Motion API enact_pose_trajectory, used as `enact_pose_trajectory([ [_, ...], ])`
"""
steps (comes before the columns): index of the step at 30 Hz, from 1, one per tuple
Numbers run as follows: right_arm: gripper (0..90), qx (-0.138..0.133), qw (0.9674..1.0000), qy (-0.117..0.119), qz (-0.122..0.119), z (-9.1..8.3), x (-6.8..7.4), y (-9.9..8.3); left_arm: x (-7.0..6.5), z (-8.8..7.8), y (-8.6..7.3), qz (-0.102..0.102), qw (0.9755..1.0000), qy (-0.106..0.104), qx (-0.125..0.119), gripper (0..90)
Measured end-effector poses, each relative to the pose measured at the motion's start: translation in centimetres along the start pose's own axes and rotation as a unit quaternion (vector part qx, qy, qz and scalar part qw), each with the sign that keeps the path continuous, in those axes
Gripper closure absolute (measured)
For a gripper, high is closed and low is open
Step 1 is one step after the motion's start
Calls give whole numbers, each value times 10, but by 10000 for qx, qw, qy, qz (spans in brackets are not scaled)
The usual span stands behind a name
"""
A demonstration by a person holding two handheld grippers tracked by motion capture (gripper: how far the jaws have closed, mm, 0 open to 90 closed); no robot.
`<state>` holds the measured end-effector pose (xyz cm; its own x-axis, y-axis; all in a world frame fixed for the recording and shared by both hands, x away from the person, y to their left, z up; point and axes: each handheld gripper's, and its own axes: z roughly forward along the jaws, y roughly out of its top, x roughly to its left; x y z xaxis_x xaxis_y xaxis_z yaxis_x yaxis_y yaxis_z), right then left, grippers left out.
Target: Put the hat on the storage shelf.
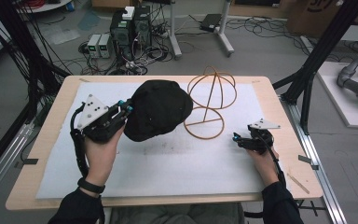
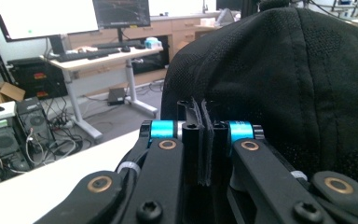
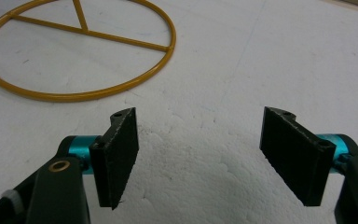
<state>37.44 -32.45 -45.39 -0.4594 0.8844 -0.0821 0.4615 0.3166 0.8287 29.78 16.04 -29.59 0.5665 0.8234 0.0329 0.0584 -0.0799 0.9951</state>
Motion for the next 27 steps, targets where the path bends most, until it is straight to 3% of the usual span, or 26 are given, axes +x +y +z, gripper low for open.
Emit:
enact_pose_trajectory([
  [9, 278, 7, 10000, 15, 2, 0, 0, 0, 5, 16, 26, -54, 9996, 212, -155, 879],
  [17, 278, 18, 10000, 28, 4, 0, 0, 0, -1, 42, 53, -49, 9989, 287, -368, 879],
  [22, 278, 11, 10000, 27, -6, 0, 0, 0, -16, 63, 67, 3, 9989, 191, -433, 879],
  [27, 278, 9, 10000, 31, -10, 0, 0, 0, -35, 88, 69, 79, 9993, 24, -355, 879],
])
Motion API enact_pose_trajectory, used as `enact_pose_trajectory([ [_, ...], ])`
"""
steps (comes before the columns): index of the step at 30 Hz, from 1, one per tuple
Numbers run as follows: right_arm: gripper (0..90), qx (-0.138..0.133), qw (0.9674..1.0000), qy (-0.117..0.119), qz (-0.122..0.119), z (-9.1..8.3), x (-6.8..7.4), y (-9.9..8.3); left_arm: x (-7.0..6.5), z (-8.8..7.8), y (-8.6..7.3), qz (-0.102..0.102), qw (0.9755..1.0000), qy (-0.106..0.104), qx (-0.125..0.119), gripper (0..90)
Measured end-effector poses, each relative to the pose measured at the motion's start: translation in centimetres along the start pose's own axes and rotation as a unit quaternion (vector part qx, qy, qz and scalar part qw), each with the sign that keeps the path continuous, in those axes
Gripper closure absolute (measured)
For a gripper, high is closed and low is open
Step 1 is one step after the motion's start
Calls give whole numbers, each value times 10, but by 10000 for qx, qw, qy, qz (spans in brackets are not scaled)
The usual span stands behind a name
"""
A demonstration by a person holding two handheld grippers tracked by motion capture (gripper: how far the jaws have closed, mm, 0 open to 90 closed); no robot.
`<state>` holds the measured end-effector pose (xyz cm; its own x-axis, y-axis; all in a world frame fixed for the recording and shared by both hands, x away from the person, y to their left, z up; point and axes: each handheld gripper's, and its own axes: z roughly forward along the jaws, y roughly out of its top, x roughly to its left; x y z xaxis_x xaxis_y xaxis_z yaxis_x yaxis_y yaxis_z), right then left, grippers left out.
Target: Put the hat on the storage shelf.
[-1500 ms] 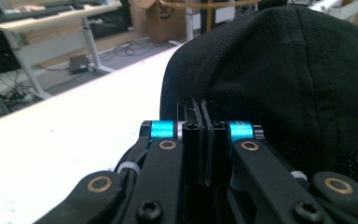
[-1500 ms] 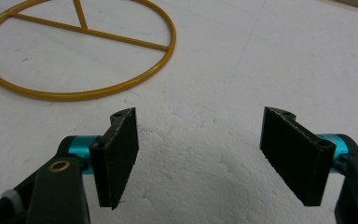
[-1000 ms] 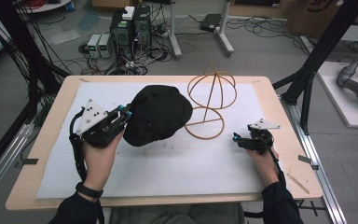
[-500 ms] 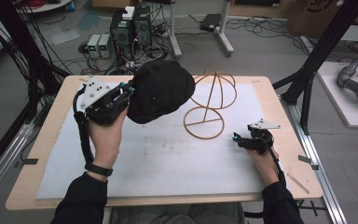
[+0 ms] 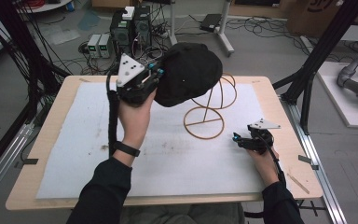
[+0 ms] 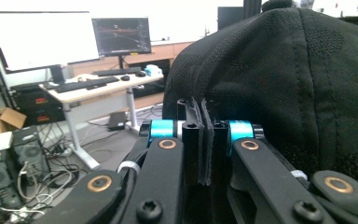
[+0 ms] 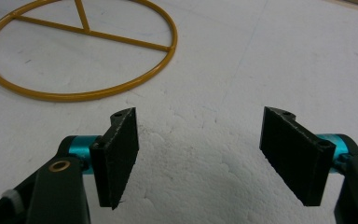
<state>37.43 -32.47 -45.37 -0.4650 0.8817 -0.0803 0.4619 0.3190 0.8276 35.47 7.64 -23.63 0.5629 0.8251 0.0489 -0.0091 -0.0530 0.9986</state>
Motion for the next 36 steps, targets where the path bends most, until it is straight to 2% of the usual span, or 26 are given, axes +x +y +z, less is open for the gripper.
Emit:
enact_pose_trajectory([
  [4, 278, 1, 10000, -1, -20, 0, 1, 0, -10, 17, -2, -47, 10000, -51, 2, 879],
  [7, 278, -5, 10000, 10, -9, 0, 0, 0, -22, 35, -3, 14, 9999, -114, 70, 879],
  [15, 278, -9, 10000, 16, -25, 0, 1, 0, -43, 60, -12, 142, 9994, -197, 242, 877],
  [22, 278, -5, 10000, 15, -65, 0, 1, 0, -45, 73, -29, 56, 9984, -247, 507, 839],
  [24, 277, -10, 10000, 16, -70, 0, 2, 0, -45, 74, -34, 48, 9983, -221, 538, 819],
  [26, 278, -10, 10000, 9, -79, 0, 2, 0, -43, 73, -38, -23, 9984, -245, 513, 734],
  [27, 278, -10, 10000, 9, -79, 0, 2, 0, -41, 72, -39, -76, 9984, -253, 500, 734],
  [28, 278, -1, 10000, 8, -86, 0, 2, 0, -40, 70, -40, -138, 9984, -232, 488, 614],
  [29, 278, -1, 10000, 8, -86, 0, 2, 0, -39, 67, -40, -181, 9986, -235, 446, 614],
  [31, 278, 0, 10000, 12, -82, 0, 2, 0, -37, 61, -38, -214, 9987, -264, 371, 527],
  [36, 278, 4, 10000, 9, -84, 0, 2, 0, -30, 39, -41, -241, 9983, -459, 275, 442],
])
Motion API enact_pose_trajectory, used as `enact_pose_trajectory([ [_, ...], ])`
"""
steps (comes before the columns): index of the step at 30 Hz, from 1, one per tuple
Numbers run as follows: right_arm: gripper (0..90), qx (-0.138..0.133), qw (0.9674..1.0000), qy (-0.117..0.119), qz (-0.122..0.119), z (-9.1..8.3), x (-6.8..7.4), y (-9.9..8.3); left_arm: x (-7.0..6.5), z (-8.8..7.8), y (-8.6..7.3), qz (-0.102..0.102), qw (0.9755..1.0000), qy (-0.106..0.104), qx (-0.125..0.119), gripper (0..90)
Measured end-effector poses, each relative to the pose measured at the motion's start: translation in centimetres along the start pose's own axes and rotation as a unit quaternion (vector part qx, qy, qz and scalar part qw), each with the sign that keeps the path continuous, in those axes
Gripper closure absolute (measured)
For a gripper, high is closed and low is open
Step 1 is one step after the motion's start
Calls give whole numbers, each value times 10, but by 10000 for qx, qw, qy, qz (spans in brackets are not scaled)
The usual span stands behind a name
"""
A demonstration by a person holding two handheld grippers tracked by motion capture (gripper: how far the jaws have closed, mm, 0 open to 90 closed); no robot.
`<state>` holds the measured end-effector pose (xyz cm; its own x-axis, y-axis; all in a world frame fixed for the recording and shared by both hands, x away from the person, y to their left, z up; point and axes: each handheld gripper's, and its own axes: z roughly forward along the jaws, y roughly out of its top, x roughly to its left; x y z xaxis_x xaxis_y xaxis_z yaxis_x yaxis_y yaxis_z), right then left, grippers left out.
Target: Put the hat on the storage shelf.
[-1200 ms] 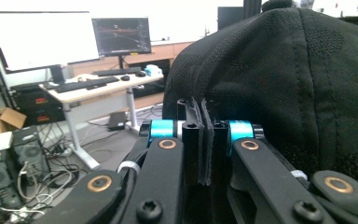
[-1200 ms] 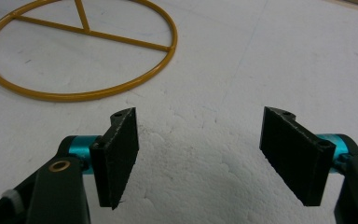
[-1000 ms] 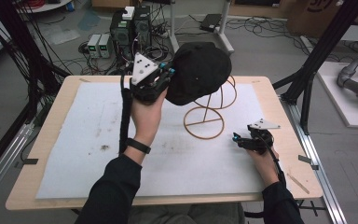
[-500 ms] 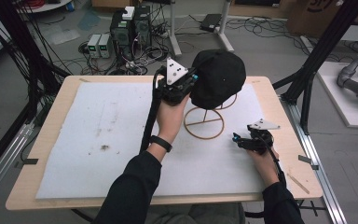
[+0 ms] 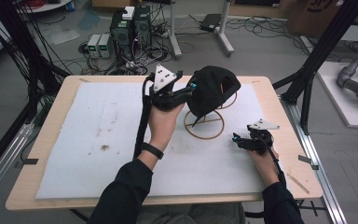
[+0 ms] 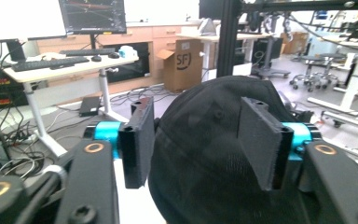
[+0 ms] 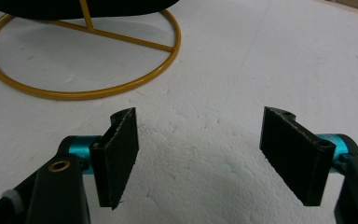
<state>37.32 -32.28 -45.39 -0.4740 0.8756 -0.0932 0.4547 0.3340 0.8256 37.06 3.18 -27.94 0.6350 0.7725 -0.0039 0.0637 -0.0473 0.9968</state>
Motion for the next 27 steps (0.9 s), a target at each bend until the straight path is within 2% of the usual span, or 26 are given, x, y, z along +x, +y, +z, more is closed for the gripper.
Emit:
enact_pose_trajectory([
  [5, 278, 0, 10000, -9, -4, 0, 0, 0, 11, -24, -14, -124, 9996, -205, 139, 357],
  [7, 277, -9, 10000, -14, -30, 0, 0, 0, 16, -37, -24, -181, 9994, -287, 117, 325],
  [9, 278, -8, 10000, -15, -30, 0, 0, 0, 21, -51, -38, -166, 9991, -320, 229, 310],
  [10, 278, 1, 10000, -19, -31, 0, 0, 0, 23, -55, -43, -118, 9991, -304, 255, 292],
  [14, 277, 0, 10000, -16, -3, 0, 0, 0, 28, -81, -65, 327, 9982, -117, 481, 283],
  [15, 278, -6, 10000, -18, -19, 0, 0, 0, 30, -87, -70, 352, 9980, -126, 506, 283],
  [21, 278, 21, 9999, -70, -85, 0, 2, 0, 46, -118, -100, 262, 9964, -269, 755, 283],
  [24, 278, 30, 9999, -76, -90, 0, 2, 0, 55, -127, -118, 207, 9961, -198, 832, 283],
  [27, 278, 32, 9999, -78, -72, 1, 1, 0, 63, -133, -132, 143, 9966, -65, 811, 282],
])
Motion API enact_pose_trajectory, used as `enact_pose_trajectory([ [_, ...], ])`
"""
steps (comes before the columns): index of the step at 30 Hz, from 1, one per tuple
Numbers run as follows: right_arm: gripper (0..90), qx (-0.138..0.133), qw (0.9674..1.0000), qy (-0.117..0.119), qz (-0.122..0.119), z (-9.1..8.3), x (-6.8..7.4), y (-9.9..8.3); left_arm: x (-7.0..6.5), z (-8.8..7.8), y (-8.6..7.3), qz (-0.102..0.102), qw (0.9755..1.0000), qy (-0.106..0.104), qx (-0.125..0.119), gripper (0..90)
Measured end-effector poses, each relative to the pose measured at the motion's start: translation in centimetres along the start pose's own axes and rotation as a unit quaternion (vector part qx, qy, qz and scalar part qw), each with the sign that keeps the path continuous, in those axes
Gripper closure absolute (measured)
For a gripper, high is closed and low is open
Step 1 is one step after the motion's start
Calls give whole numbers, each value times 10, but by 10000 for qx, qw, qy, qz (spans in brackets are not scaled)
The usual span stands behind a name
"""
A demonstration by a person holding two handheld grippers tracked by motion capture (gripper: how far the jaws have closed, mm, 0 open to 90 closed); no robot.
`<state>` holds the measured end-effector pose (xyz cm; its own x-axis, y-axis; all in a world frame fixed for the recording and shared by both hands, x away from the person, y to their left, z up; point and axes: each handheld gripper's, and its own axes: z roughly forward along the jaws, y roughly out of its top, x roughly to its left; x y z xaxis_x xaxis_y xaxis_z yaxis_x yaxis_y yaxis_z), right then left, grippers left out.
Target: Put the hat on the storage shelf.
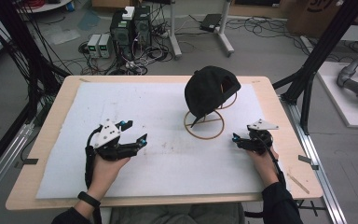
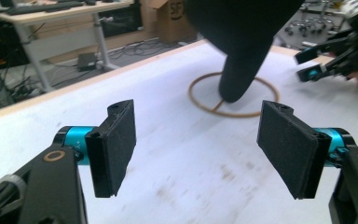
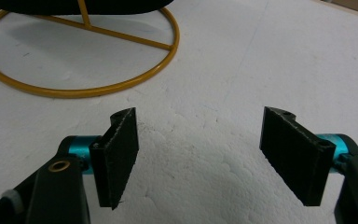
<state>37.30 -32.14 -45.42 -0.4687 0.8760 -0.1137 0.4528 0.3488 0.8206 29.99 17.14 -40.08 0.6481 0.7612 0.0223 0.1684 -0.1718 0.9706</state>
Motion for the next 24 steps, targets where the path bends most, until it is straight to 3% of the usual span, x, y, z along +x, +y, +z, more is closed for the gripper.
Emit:
enact_pose_trajectory([
  [4, 278, 29, 10000, -17, 48, 0, -1, 0, 10, -3, -14, -57, 9999, 86, 128, 282],
  [10, 278, 46, 10000, -45, 37, 1, 0, 0, 18, -5, -24, -155, 9998, 123, 82, 283],
  [15, 278, 42, 10000, -21, 48, 1, -1, 0, 24, 0, -32, -196, 9995, 171, 198, 283],
  [24, 277, 20, 10000, 17, 71, 0, -1, 0, 26, 9, -42, -342, 9982, 208, 440, 283],
])
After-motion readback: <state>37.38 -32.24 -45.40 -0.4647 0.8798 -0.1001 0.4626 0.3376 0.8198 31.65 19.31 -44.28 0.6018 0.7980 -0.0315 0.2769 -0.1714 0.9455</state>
